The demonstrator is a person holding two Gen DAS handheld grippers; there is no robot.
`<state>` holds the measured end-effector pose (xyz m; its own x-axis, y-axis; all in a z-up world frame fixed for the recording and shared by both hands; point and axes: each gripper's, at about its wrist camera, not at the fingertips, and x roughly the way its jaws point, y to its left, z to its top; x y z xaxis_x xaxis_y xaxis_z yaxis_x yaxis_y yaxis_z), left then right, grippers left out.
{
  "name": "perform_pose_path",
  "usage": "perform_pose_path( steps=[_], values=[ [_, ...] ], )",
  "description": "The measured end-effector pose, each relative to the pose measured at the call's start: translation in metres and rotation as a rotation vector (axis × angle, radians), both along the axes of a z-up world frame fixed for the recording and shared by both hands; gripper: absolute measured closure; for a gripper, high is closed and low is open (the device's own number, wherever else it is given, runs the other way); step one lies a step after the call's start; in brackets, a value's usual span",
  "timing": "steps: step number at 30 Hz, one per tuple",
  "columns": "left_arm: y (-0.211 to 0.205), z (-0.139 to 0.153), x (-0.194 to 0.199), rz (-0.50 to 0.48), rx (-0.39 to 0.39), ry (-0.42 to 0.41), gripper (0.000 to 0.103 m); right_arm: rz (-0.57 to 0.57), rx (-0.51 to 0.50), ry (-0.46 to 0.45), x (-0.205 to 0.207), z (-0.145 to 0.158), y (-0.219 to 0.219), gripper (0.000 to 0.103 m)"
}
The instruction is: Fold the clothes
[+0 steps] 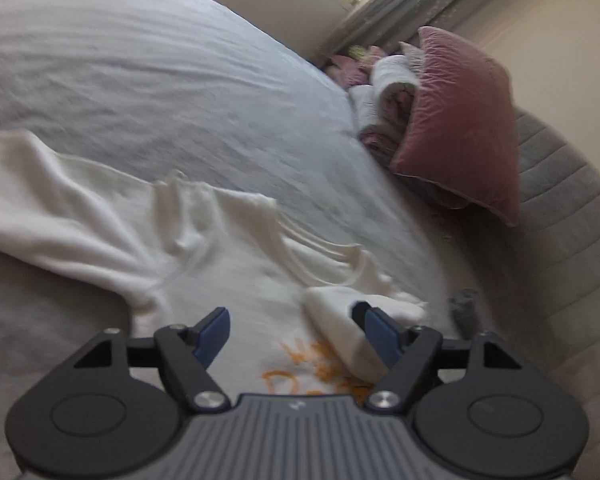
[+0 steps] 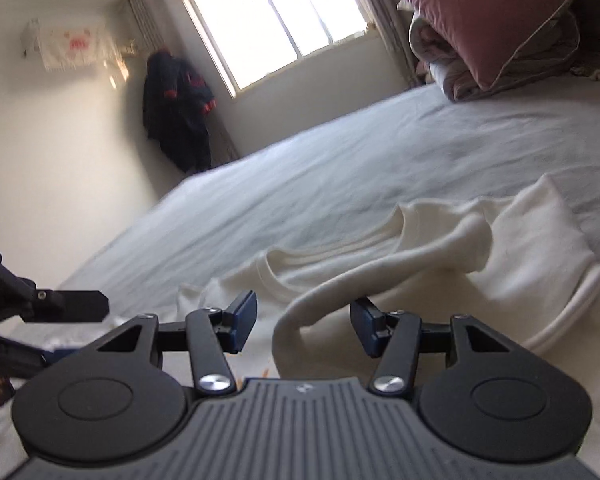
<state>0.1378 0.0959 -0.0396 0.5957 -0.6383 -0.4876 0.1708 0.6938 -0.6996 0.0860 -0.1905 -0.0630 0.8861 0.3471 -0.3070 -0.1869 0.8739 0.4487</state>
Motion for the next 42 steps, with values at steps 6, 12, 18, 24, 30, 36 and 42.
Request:
perform_pose_path(
  steps=[6, 12, 18, 24, 30, 36, 42],
  values=[
    [0.022, -0.041, 0.007, 0.020, -0.270, 0.036, 0.014, 0.214, 0.060, -0.084, -0.005, 0.004, 0.018, 0.047],
    [0.027, -0.056, 0.006, 0.045, -0.350, 0.024, 0.010, 0.357, 0.031, 0.026, 0.004, 0.001, 0.034, 0.047],
    [0.016, -0.051, 0.009, 0.110, -0.191, 0.020, 0.026, 0.322, 0.035, 0.043, 0.003, 0.006, 0.027, 0.047],
    [0.000, -0.041, 0.018, 0.138, 0.020, 0.000, 0.058, 0.158, -0.002, 0.044, -0.005, 0.036, -0.012, 0.047],
    [-0.003, -0.037, 0.022, 0.158, 0.133, -0.023, 0.089, -0.057, -0.221, 0.065, 0.022, 0.075, -0.095, 0.047],
    [0.004, -0.030, 0.019, 0.168, 0.169, -0.054, 0.095, -0.107, -0.036, 0.210, 0.051, 0.027, -0.167, 0.052],
    [0.002, -0.019, 0.016, 0.171, 0.183, -0.166, 0.098, -0.086, 0.171, 0.207, 0.065, -0.013, -0.173, 0.095]
  ],
)
